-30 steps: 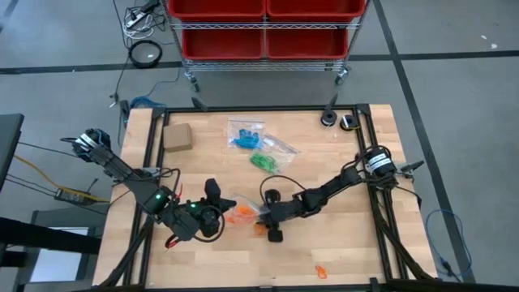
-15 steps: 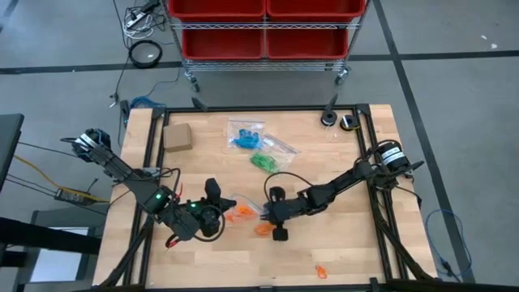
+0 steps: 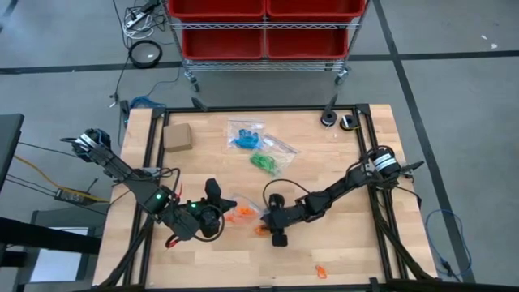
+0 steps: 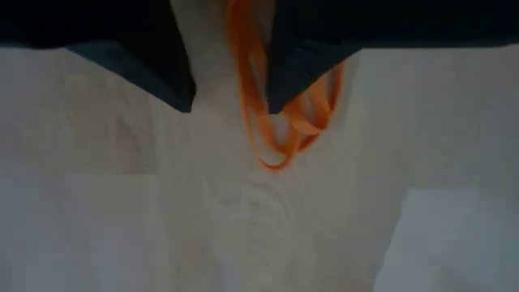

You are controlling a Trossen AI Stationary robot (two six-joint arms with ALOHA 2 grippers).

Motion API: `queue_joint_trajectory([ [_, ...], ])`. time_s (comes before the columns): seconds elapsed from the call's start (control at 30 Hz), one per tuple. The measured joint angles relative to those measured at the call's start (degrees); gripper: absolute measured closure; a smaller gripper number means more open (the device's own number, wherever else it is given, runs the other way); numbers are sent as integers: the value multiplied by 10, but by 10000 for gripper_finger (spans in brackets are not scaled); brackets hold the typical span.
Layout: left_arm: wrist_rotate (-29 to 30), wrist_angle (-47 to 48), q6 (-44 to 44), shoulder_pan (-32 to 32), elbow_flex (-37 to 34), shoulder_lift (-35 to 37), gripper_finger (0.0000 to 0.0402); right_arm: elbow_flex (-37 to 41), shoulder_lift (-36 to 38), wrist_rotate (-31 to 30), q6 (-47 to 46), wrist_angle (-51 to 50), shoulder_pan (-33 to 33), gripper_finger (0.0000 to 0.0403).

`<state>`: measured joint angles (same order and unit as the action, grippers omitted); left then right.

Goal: Sort rubber bands
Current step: Put the orange rubber band into the transparent zip bag

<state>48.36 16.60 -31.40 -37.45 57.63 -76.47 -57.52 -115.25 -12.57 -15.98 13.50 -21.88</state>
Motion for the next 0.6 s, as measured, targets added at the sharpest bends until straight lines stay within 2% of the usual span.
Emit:
queue_joint_trajectory([
  [0.1,-1,1,0,0,0,0,401,0,2,-20,18,-7,-5,365],
  [0.13,-1,0,0,0,0,0,401,1,4,-20,28,-9,-6,383],
  [0.33,-2,-2,0,4,0,0,401,2,33,-54,26,-85,-9,400],
  [0.6,-7,-5,-1,4,0,0,401,5,174,-213,-13,-337,-17,402],
])
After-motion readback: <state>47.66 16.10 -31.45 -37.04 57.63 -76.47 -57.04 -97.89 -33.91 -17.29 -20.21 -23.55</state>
